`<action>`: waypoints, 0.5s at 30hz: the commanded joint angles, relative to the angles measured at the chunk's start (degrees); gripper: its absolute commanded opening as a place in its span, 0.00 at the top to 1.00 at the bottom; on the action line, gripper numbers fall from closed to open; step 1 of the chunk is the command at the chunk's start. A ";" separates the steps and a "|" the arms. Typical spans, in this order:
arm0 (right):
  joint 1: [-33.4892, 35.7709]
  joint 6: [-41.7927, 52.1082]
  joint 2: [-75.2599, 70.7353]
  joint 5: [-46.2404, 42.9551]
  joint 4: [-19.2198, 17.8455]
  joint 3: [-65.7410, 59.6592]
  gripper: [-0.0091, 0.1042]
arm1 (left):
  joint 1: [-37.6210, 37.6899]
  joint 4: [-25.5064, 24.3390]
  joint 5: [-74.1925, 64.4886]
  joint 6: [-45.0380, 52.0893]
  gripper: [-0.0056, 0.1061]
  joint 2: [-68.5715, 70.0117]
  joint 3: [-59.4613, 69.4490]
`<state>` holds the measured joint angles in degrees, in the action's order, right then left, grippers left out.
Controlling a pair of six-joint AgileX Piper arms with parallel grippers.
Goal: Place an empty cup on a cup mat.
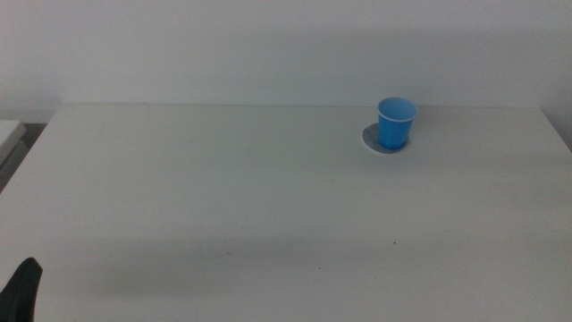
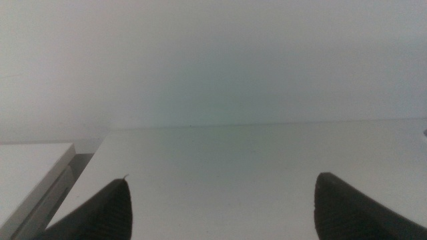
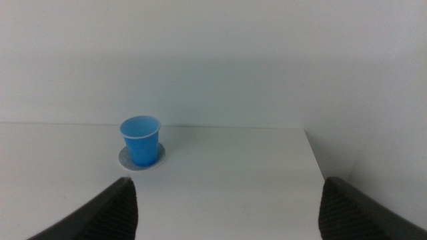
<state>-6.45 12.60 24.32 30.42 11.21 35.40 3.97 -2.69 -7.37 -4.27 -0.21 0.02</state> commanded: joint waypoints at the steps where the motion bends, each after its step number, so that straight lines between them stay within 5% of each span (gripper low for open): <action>1: 0.06 0.52 -1.55 -1.57 0.29 -1.03 0.18 | 0.06 0.13 0.74 -0.16 0.11 0.21 -0.02; 15: 0.20 -0.24 -2.70 -1.57 -0.46 -1.03 0.18 | 0.06 0.13 0.74 -0.16 0.11 0.21 -0.02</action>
<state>-6.32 12.15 21.75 29.34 12.05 34.57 3.97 -2.69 -7.37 -4.27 -0.21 0.02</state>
